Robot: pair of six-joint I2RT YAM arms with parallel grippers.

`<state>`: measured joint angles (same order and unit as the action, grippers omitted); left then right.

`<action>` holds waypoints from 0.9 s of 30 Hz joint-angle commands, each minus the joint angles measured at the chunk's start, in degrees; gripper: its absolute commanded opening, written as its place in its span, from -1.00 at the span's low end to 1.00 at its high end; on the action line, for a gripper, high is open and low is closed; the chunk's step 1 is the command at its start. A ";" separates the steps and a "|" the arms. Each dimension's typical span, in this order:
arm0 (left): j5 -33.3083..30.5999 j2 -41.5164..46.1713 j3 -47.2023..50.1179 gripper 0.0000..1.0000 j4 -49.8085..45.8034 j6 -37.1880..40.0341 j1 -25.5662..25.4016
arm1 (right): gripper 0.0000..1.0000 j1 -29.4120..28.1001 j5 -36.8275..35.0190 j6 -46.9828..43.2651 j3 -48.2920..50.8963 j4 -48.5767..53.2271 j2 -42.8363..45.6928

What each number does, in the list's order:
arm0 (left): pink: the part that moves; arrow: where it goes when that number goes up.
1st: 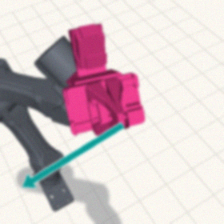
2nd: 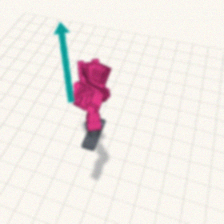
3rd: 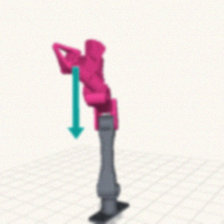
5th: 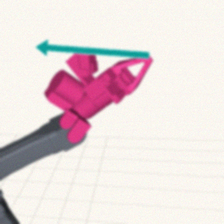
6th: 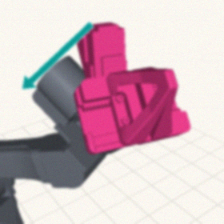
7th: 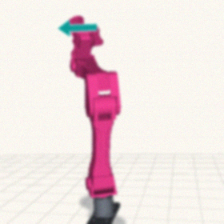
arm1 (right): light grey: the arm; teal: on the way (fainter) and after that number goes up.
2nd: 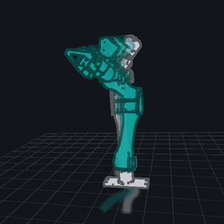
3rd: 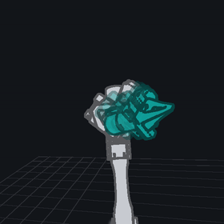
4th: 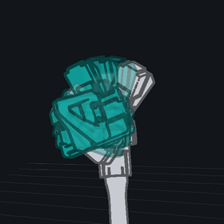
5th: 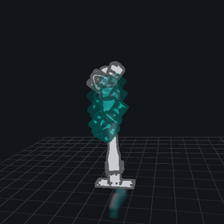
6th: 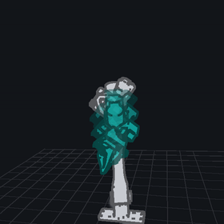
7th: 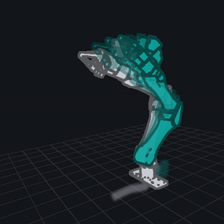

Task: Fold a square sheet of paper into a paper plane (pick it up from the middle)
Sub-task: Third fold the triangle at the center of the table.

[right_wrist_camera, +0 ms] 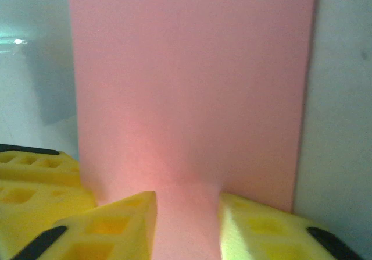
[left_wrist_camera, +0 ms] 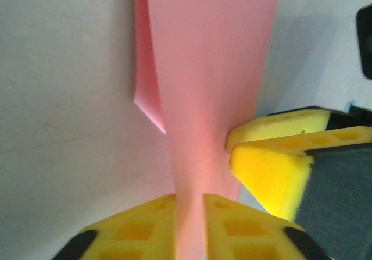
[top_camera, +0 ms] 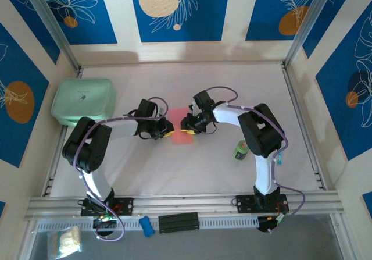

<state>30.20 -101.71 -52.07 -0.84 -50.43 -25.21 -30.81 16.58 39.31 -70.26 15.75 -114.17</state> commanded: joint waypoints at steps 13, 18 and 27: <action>2.39 -0.22 -1.27 -1.00 2.85 -5.96 0.60 | 0.18 -4.37 -12.68 -23.55 10.83 -13.87 17.41; 2.60 0.74 -1.10 -1.00 2.95 -8.22 0.30 | 0.18 -6.42 -15.00 -33.91 17.64 -21.82 20.82; 3.16 1.88 -0.70 -1.00 3.06 -9.68 0.16 | 0.27 -10.62 -18.21 -50.74 28.16 -36.31 21.73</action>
<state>31.81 -101.95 -52.25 1.34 -58.96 -24.97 -39.75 1.04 -2.74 -43.13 -13.74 -93.62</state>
